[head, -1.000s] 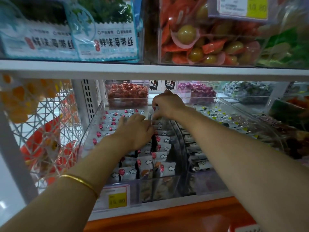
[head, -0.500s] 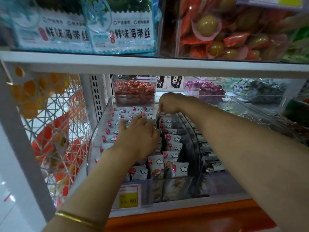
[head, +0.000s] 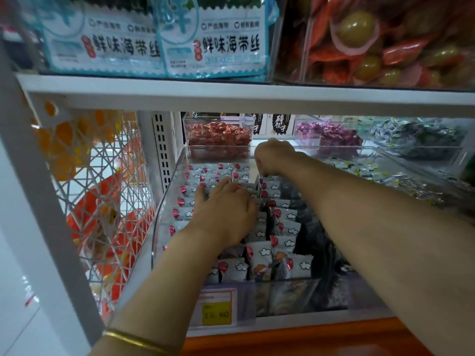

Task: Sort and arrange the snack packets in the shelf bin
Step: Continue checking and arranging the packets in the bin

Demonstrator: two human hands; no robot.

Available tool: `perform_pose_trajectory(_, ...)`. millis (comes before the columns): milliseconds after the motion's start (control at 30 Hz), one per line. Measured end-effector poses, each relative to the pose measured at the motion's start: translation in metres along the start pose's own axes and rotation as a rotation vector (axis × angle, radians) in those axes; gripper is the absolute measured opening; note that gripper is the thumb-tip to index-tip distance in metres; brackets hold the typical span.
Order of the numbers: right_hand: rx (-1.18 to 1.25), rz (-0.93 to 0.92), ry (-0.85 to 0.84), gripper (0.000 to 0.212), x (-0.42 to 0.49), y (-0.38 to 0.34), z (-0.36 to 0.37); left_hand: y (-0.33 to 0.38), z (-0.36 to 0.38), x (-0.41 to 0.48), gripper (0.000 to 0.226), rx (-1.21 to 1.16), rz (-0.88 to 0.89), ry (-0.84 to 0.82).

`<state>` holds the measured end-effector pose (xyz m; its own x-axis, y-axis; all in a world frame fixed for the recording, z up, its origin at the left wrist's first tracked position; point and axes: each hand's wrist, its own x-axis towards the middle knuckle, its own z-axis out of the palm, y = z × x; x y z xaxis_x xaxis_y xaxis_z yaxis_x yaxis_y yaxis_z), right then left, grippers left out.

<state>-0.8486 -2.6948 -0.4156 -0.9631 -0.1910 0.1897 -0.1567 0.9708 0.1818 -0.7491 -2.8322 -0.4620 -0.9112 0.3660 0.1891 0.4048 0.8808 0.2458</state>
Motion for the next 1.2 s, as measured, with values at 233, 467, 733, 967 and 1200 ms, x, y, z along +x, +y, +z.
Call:
perform_pose_trajectory(233, 0.043, 0.050, 0.101, 0.018, -0.013, 0.001, -0.010, 0.001, -0.007, -0.006, 0.039, 0.009, 0.006, 0.030)
perform_pose_trajectory(467, 0.120, 0.137, 0.419, 0.021, -0.038, 0.010, -0.030, 0.008, -0.020, -0.021, 0.028, -0.111, -0.003, 0.162)
perform_pose_trajectory(733, 0.775, 0.256, 0.631, 0.015, -0.127, 0.011, -0.046, 0.022, -0.033, -0.049, 0.047, -0.471, -0.063, 0.364)
perform_pose_trajectory(967, 1.481, 0.350, 0.423, 0.016, -0.191, -0.003, -0.038, 0.023, -0.042, -0.072, 0.018, -1.000, -0.145, 0.278)
perform_pose_trajectory(1200, 1.820, 0.145, 0.334, 0.034, -0.211, -0.008, -0.030, 0.020, -0.046, -0.078, 0.019, -1.359, -0.206, 0.209)
